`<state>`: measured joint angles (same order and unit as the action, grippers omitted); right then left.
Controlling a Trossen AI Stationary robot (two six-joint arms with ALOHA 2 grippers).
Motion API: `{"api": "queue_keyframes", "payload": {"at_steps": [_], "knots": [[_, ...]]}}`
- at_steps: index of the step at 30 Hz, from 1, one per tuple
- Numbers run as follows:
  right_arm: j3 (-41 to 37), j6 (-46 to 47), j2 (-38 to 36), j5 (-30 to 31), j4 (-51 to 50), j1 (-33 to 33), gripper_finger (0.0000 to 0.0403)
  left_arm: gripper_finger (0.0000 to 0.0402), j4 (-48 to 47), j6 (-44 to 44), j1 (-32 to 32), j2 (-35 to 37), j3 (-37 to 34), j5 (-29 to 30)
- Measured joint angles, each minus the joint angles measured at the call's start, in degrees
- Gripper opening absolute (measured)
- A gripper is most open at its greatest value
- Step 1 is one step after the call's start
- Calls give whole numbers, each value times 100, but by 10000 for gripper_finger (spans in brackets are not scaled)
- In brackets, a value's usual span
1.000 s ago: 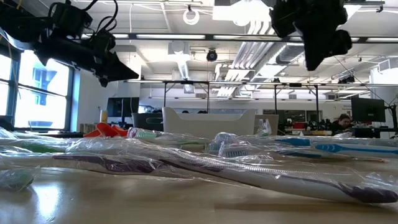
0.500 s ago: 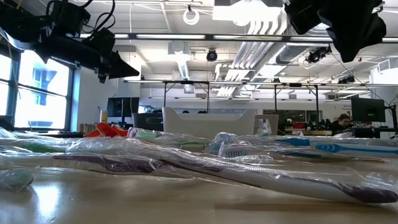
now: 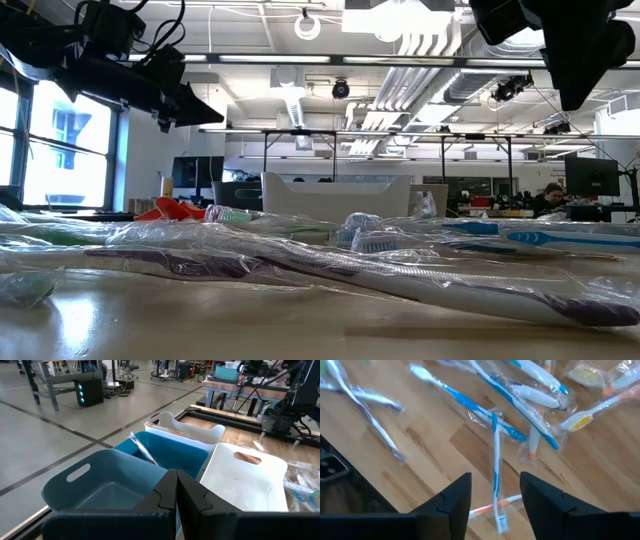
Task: Pick & Place Toothbrushes
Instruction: Put the blue toothbrush into the white bin
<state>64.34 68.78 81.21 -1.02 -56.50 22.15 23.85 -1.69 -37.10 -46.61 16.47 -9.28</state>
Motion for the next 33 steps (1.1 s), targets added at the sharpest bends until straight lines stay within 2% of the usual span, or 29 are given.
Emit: {"api": "queue_keyframes", "payload": {"at_steps": [13,33], "knots": [[0,-147,855,-86,36,416,158,0,-1,-2,0,0,0,-2],[-4,-311,2020,-271,223,489,157,0,-48,-2,0,0,-4,-8]]}}
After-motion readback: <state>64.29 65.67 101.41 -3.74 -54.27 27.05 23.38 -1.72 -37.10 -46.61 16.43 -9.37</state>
